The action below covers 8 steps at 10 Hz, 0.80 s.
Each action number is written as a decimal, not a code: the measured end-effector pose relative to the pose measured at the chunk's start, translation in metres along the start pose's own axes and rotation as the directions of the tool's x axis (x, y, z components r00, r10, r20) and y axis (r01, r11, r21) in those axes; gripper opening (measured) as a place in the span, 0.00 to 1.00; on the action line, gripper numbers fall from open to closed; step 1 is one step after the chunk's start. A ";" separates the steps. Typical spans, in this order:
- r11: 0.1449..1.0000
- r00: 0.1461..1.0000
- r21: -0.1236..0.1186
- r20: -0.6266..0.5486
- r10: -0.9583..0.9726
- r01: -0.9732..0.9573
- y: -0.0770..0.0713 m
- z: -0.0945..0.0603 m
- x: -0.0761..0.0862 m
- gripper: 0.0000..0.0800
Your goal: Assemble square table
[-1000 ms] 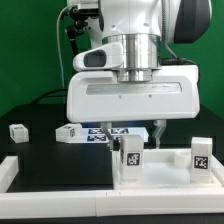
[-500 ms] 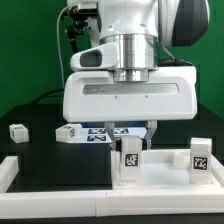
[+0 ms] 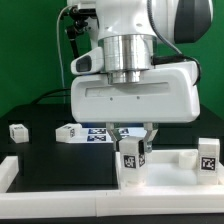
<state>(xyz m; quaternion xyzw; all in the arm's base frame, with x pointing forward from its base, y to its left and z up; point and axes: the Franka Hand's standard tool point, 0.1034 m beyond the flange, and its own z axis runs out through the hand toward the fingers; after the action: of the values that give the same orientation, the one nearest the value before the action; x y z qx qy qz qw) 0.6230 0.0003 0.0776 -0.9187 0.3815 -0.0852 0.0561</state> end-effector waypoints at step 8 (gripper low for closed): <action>0.779 0.778 -0.068 0.050 0.627 -0.623 -0.001 0.002 -0.004 0.37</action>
Offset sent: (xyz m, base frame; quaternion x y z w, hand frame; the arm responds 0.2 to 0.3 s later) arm 0.0307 0.0104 -0.0027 0.0538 0.0204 0.2884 0.9558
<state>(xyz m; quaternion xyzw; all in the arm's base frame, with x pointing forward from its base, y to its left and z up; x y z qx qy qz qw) 0.6210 0.0038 0.0758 -0.7438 0.6642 -0.0204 0.0727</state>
